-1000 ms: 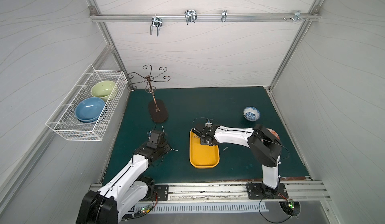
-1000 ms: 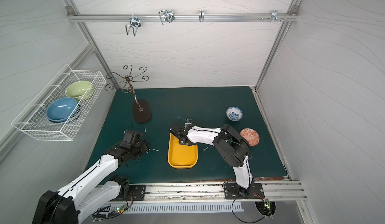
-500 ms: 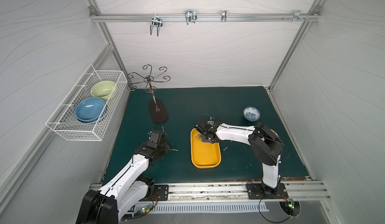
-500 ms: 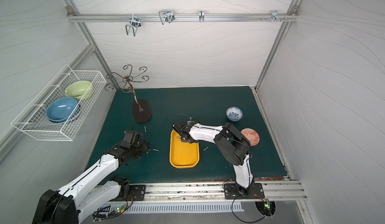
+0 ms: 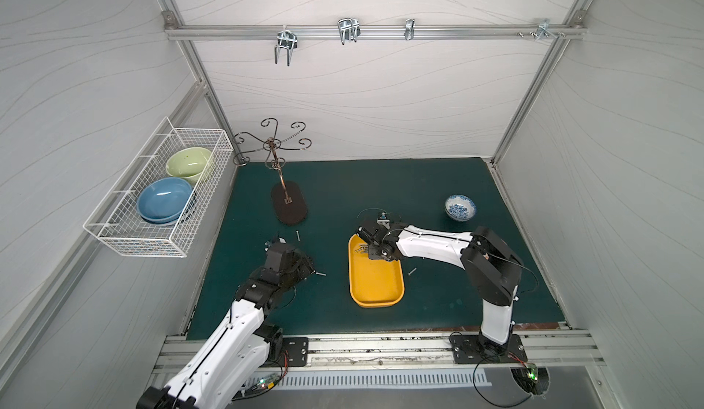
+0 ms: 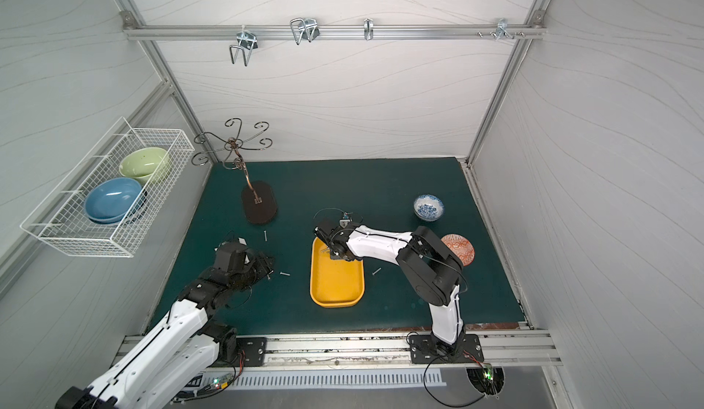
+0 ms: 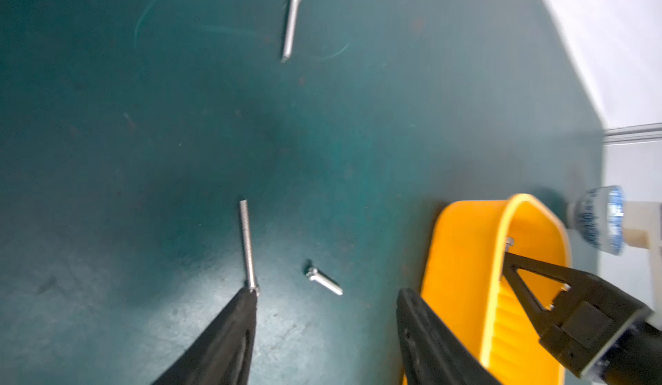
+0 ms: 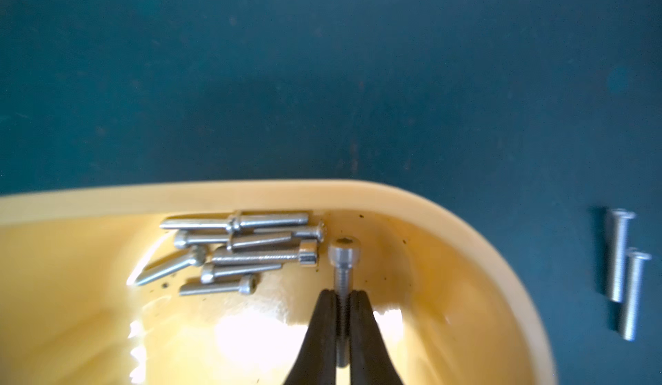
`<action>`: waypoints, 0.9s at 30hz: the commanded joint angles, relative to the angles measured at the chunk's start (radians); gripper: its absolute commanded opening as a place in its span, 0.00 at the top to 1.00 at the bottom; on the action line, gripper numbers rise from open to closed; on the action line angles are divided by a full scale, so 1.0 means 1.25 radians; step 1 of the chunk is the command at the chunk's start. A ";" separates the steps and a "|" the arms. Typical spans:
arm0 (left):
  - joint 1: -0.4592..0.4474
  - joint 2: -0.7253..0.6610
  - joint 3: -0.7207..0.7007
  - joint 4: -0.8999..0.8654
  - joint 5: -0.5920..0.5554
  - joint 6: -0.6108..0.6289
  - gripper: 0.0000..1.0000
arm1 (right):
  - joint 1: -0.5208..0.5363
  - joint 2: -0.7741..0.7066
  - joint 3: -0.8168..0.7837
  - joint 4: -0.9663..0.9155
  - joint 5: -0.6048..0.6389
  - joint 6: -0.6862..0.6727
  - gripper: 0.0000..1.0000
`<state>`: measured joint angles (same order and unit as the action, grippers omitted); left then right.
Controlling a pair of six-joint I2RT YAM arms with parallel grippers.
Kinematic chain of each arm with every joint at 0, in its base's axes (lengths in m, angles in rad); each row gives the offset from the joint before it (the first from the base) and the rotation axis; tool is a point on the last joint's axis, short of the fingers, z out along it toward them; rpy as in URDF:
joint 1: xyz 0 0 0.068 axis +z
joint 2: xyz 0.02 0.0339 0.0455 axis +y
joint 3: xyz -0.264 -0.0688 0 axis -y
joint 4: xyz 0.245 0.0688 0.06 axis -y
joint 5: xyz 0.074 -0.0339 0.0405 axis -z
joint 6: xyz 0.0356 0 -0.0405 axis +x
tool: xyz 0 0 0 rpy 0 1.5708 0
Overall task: Take out the screws from the storage box
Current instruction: Pick up the screw from the storage box, then place the screw at the center of the board.
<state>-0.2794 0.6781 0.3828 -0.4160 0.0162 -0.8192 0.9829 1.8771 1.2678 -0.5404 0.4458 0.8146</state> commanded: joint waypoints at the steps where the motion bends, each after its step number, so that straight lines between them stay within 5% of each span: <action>1: -0.001 -0.066 0.007 0.001 -0.001 0.019 0.35 | 0.010 -0.085 -0.018 -0.017 0.049 -0.040 0.99; 7: -0.081 -0.074 0.093 -0.049 -0.040 0.038 0.36 | 0.019 -0.241 -0.101 0.009 0.110 -0.088 0.98; 15: -0.357 0.133 0.282 -0.107 -0.223 0.090 0.41 | -0.003 -0.477 -0.274 0.046 0.153 -0.101 0.93; 21: -0.417 0.194 0.315 -0.080 -0.194 0.138 0.42 | -0.056 -0.591 -0.403 0.072 0.147 -0.085 0.93; 27: -0.500 0.258 0.345 -0.058 -0.280 0.163 0.34 | -0.168 -0.633 -0.503 0.133 0.054 -0.100 0.93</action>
<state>-0.8734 0.9817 0.7475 -0.5270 -0.2676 -0.6556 0.8242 1.1069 0.6727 -0.4355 0.5770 0.7052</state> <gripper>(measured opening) 0.649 0.088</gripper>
